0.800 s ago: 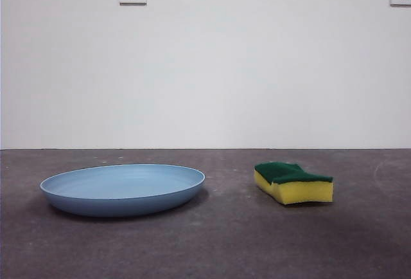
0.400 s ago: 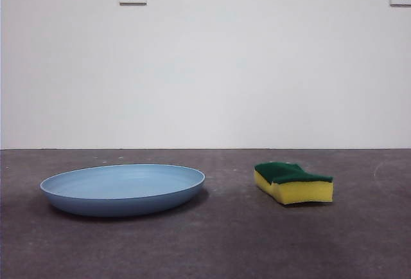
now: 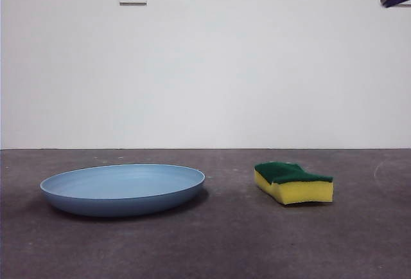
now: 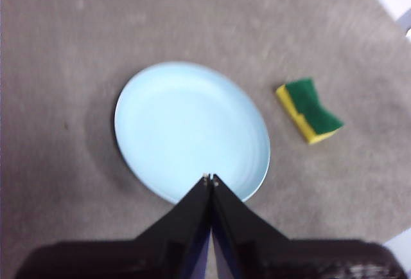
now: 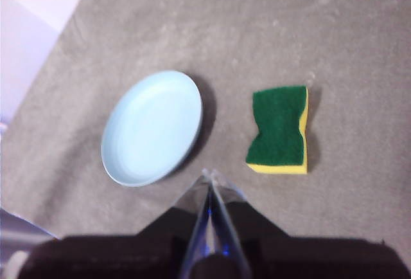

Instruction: Pick up the plate,pick up the cloth,clean the plate with the cloth

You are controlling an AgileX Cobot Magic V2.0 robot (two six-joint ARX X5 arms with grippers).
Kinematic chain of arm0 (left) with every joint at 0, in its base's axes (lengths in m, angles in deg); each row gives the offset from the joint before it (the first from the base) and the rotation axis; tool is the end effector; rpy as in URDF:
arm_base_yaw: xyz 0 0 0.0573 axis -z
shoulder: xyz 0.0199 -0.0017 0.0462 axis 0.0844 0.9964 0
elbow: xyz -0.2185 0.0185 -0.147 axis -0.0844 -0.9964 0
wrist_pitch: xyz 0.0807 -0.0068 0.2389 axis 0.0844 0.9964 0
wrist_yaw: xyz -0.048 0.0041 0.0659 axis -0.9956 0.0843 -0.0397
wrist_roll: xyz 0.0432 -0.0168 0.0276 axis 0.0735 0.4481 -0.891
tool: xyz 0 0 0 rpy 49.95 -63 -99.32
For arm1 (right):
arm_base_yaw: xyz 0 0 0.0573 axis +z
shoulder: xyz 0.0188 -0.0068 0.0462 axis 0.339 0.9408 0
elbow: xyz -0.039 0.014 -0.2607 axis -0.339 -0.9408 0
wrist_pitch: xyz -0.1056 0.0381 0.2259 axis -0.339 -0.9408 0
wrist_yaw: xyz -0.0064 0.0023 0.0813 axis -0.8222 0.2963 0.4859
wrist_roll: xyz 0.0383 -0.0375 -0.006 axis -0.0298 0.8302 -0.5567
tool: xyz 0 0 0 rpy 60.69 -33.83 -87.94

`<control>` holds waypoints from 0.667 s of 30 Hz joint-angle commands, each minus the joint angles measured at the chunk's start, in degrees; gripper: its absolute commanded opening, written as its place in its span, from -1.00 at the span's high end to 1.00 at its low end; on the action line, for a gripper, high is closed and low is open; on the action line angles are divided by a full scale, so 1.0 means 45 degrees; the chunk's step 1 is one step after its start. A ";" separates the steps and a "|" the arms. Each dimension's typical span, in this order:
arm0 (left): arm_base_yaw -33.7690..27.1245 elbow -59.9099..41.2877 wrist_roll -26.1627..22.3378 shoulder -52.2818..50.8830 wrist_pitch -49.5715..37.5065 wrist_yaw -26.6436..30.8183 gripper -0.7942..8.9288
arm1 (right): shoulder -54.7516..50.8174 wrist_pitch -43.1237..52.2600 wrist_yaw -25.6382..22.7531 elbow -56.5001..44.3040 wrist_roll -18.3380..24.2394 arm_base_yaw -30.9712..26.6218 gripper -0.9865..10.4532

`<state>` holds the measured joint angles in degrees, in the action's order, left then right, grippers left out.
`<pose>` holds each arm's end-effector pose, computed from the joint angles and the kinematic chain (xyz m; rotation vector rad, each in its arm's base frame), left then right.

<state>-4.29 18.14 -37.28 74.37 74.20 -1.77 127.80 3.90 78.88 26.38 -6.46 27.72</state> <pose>0.1360 -0.0151 0.2830 -0.2919 0.6864 -0.4468 0.1544 0.0353 0.3057 0.3267 0.7068 0.5388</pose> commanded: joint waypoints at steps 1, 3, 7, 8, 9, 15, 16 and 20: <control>0.0131 0.0136 -0.0403 0.0408 0.0117 -0.0073 0.75 | 0.0262 -0.0092 0.0005 0.0092 0.0520 0.0010 0.51; 0.0170 0.0136 -0.0369 0.0588 0.0005 -0.0083 0.38 | 0.0355 -0.0102 -0.0010 0.0092 0.0520 0.0010 0.20; 0.0228 0.0136 0.0044 0.0797 -0.0423 -0.0073 -0.07 | 0.0432 -0.0097 -0.0053 0.0092 0.0525 0.0010 -0.03; 0.0228 0.0136 0.0044 0.0831 -0.0476 -0.0068 -0.07 | 0.0427 -0.0092 -0.0058 0.0092 0.0525 0.0010 -0.03; 0.0228 0.0136 0.0044 0.0928 -0.0583 -0.0049 -0.07 | 0.0427 -0.0092 -0.0058 0.0092 0.0520 0.0010 -0.03; 0.0228 0.0146 0.0287 0.2482 -0.1836 0.0029 -0.06 | 0.0427 -0.0087 -0.0058 0.0092 0.0520 0.0010 -0.03; 0.0228 0.0146 0.0287 0.2841 -0.1996 0.0029 -0.06 | 0.0427 -0.0092 -0.0058 0.0092 0.0520 0.0010 -0.03; 0.0228 0.0146 0.0282 0.4614 -0.2686 0.0073 -0.06 | 0.0427 -0.0092 -0.0058 0.0092 0.0515 0.0010 -0.03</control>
<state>-3.43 18.64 -36.32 93.34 62.72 -1.62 129.66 3.20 78.75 26.62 -4.62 27.72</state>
